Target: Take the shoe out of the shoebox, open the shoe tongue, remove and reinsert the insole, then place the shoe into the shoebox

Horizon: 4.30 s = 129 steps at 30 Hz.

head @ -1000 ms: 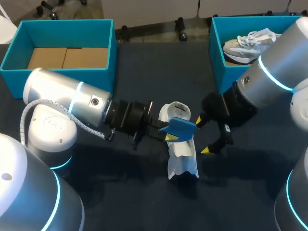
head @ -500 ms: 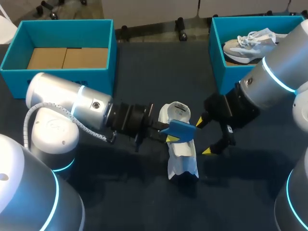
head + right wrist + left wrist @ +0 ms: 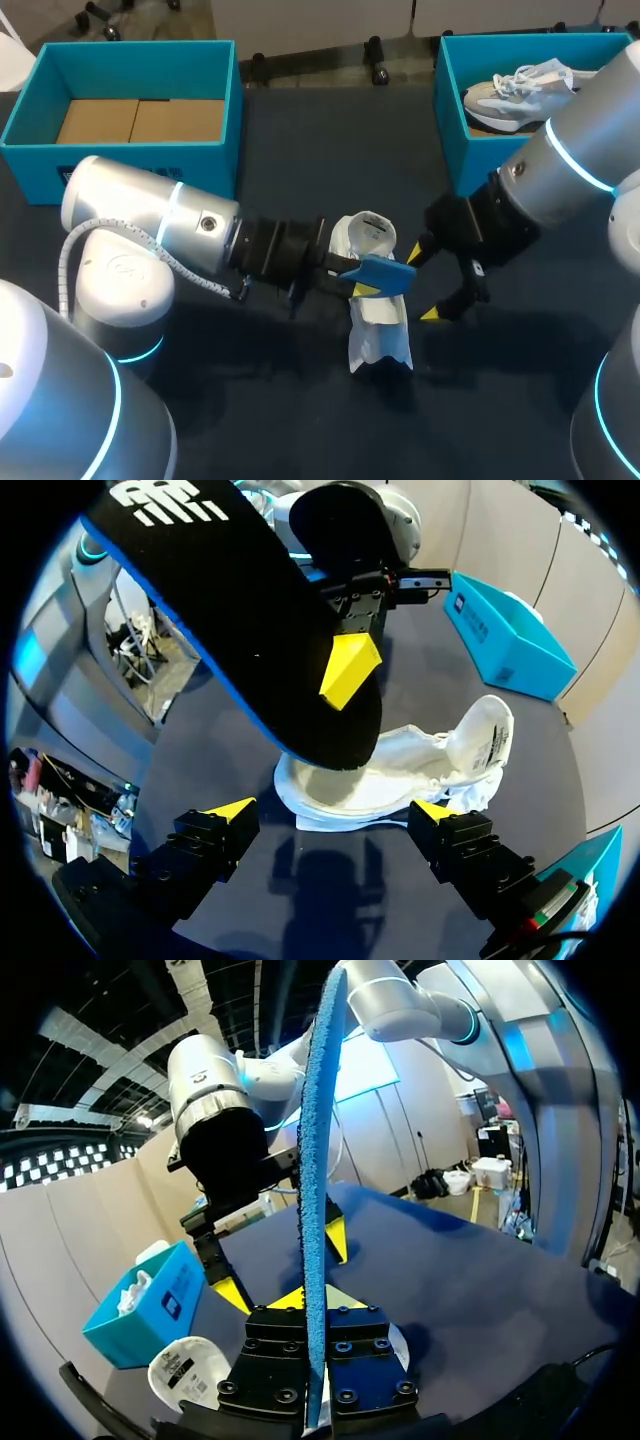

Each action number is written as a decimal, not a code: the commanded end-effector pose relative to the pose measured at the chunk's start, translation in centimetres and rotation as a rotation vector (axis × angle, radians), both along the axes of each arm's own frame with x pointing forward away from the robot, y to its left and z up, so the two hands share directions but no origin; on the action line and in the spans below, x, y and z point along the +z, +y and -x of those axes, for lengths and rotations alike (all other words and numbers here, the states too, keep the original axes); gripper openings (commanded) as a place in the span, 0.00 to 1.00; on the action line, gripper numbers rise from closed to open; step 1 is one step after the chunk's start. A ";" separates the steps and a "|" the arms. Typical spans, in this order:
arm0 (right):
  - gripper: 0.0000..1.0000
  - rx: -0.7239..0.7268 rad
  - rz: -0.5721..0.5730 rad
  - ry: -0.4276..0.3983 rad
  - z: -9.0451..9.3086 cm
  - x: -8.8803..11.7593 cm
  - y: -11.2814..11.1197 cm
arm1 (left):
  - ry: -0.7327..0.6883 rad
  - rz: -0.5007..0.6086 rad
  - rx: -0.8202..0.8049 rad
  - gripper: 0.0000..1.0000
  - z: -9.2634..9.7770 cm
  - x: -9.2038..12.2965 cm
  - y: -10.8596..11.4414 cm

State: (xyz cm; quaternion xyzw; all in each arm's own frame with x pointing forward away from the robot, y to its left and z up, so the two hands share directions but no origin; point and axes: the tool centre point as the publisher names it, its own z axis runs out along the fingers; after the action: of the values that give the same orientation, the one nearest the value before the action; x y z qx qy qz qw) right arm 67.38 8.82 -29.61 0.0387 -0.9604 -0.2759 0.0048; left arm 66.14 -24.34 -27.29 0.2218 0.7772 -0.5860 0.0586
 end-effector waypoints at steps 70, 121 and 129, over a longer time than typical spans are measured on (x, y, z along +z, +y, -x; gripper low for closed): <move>1.00 -0.001 0.000 -0.002 0.1 0.0 0.0 | -0.102 0.075 0.031 0.00 0.9 -1.1 -3.1; 1.00 -0.001 0.000 -0.002 0.1 0.0 0.0 | -0.194 0.036 0.077 0.00 -3.7 -6.2 -3.5; 1.00 -0.001 0.000 -0.002 0.1 0.0 0.0 | -0.196 0.014 0.085 0.00 -4.3 -7.2 -2.9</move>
State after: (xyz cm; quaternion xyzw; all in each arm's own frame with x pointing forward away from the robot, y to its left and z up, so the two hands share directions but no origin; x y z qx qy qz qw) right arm 67.35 8.75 -29.57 0.0388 -0.9602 -0.2764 0.0049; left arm 70.37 -27.11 -34.20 0.2445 0.7706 -0.5662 0.1605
